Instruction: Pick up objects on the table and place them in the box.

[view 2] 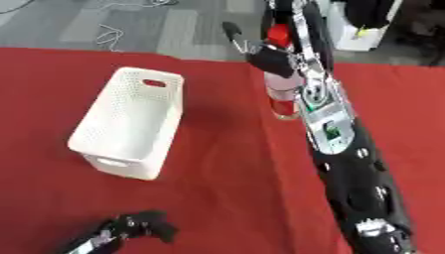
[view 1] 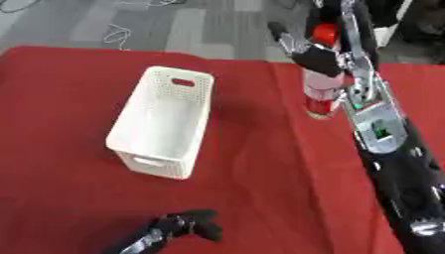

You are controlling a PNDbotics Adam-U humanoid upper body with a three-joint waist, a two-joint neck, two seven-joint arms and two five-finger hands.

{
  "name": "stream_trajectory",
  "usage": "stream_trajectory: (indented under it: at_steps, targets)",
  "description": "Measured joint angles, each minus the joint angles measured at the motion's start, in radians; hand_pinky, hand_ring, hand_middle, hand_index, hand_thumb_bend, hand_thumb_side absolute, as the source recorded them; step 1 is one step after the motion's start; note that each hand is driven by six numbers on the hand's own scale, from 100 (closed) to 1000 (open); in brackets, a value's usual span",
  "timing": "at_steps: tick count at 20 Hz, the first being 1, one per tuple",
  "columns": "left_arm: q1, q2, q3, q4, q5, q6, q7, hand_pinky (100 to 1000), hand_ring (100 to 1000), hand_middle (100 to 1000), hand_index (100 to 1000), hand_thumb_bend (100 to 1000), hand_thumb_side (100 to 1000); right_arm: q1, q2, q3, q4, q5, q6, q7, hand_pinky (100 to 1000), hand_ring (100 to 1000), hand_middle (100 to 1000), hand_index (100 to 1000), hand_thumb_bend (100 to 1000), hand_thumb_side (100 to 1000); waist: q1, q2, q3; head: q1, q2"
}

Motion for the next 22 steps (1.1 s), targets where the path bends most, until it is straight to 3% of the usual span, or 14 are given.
stream_trajectory:
  at_steps: [11,22]
  targets:
    - [0.000,0.013,-0.001,0.007,0.009,0.010,-0.010,759,832,692,980,100,789,-0.115,-0.003,0.012,0.181,0.097,-0.039,-0.014,100,100,100,111,534,100,-0.029,-0.022,0.026,0.000,-0.021]
    - [-0.003,0.019,-0.006,0.012,0.022,0.018,-0.018,759,831,692,980,100,784,-0.192,0.016,-0.003,0.299,0.181,-0.050,-0.039,100,100,100,111,533,100,-0.053,-0.037,0.077,-0.024,-0.068]
